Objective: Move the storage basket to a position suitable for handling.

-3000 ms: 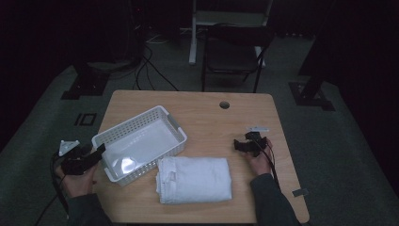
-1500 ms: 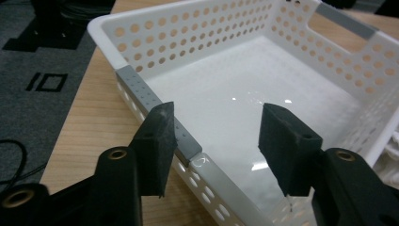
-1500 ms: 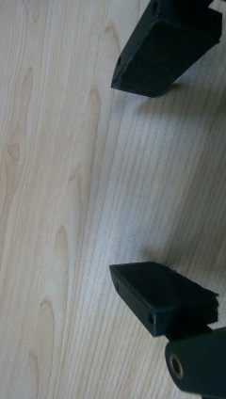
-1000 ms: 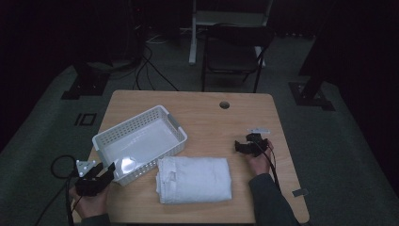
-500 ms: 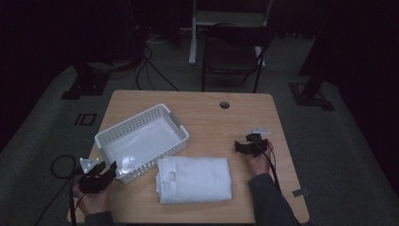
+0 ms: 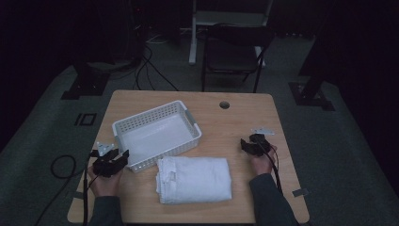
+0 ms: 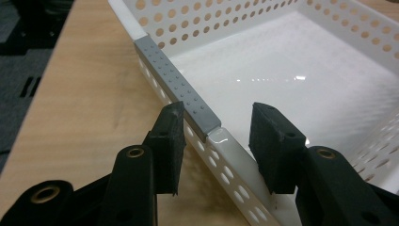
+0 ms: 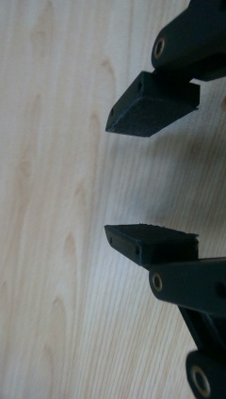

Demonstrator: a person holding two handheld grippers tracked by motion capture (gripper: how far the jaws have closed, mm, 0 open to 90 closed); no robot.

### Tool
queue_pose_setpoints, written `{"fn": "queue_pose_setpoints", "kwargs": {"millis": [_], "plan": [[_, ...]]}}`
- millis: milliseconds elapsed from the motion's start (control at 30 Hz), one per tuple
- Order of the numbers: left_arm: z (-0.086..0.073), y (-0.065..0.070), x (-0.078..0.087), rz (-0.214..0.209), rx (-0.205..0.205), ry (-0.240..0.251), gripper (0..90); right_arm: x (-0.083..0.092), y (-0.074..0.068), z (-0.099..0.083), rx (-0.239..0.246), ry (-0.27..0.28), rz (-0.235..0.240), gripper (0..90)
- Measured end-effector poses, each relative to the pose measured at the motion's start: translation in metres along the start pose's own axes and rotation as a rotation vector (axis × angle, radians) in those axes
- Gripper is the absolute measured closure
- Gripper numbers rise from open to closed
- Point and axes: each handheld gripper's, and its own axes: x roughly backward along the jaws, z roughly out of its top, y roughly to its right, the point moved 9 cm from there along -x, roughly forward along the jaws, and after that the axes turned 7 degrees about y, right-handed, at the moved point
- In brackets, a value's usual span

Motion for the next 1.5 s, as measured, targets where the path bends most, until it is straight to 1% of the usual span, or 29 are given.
{"fn": "queue_pose_setpoints", "kwargs": {"millis": [67, 133, 200, 233, 333, 367, 400, 500, 533, 567, 700, 733, 767, 833, 900, 933, 1100, 1167, 1200, 1233, 1400, 1500], "plan": [[0.004, 0.004, -0.008, -0.013, -0.014, 0.002, 55.2, 0.002, -0.001, 0.002, 0.005, 0.007, 0.006, 45.2], [0.007, 0.008, -0.015, -0.033, -0.016, 0.003, 55.5, 0.006, -0.006, 0.009, 0.017, 0.025, 0.022, 45.9], [0.010, 0.011, -0.022, -0.036, -0.024, -0.002, 56.0, 0.009, -0.011, 0.013, 0.024, 0.036, 0.037, 46.3], [0.012, 0.013, -0.025, -0.038, -0.031, -0.004, 56.0, 0.009, -0.011, 0.013, 0.024, 0.036, 0.037, 46.3], [0.015, 0.018, -0.036, -0.057, -0.043, -0.014, 56.1, 0.015, -0.021, 0.022, 0.039, 0.056, 0.069, 47.2], [0.015, 0.018, -0.036, -0.057, -0.043, -0.014, 56.0, 0.015, -0.021, 0.022, 0.039, 0.056, 0.069, 47.2], [0.016, 0.022, -0.046, -0.072, -0.044, -0.023, 56.2, 0.021, -0.033, 0.031, 0.048, 0.077, 0.110, 48.2], [0.017, 0.029, -0.058, -0.099, -0.044, -0.040, 57.5, 0.028, -0.046, 0.040, 0.049, 0.097, 0.155, 48.4], [0.017, 0.031, -0.060, -0.118, -0.034, -0.041, 58.8, 0.031, -0.050, 0.044, 0.052, 0.105, 0.172, 48.5], [0.018, 0.034, -0.063, -0.132, -0.027, -0.039, 59.2, 0.034, -0.055, 0.047, 0.054, 0.116, 0.189, 48.7], [0.022, 0.043, -0.069, -0.147, -0.027, -0.038, 59.2, 0.046, -0.072, 0.057, 0.064, 0.145, 0.251, 48.7], [0.022, 0.043, -0.069, -0.147, -0.027, -0.038, 59.2, 0.048, -0.076, 0.058, 0.065, 0.145, 0.265, 48.7], [0.023, 0.048, -0.071, -0.160, -0.028, -0.039, 59.2, 0.049, -0.079, 0.059, 0.066, 0.146, 0.279, 48.7], [0.024, 0.052, -0.074, -0.169, -0.037, -0.039, 59.2, 0.049, -0.085, 0.059, 0.062, 0.141, 0.300, 48.8], [0.025, 0.055, -0.076, -0.175, -0.042, -0.040, 59.1, 0.048, -0.087, 0.058, 0.064, 0.136, 0.304, 49.0], [0.027, 0.059, -0.080, -0.188, -0.051, -0.040, 59.1, 0.045, -0.089, 0.055, 0.066, 0.122, 0.304, 49.0], [0.031, 0.071, -0.087, -0.210, -0.065, -0.047, 59.2, 0.036, -0.090, 0.048, 0.056, 0.089, 0.297, 50.0], [0.031, 0.073, -0.088, -0.213, -0.073, -0.051, 59.1, 0.033, -0.090, 0.045, 0.060, 0.074, 0.282, 50.6], [0.032, 0.075, -0.089, -0.211, -0.080, -0.052, 59.1, 0.031, -0.089, 0.043, 0.066, 0.062, 0.260, 52.2], [0.033, 0.078, -0.091, -0.215, -0.082, -0.051, 59.1, 0.030, -0.088, 0.041, 0.062, 0.057, 0.260, 52.8], [0.034, 0.082, -0.094, -0.214, -0.084, -0.054, 59.5, 0.030, -0.083, 0.040, 0.036, 0.052, 0.257, 55.0], [0.035, 0.082, -0.096, -0.213, -0.079, -0.055, 60.0, 0.031, -0.083, 0.039, 0.040, 0.048, 0.254, 55.7]]}}
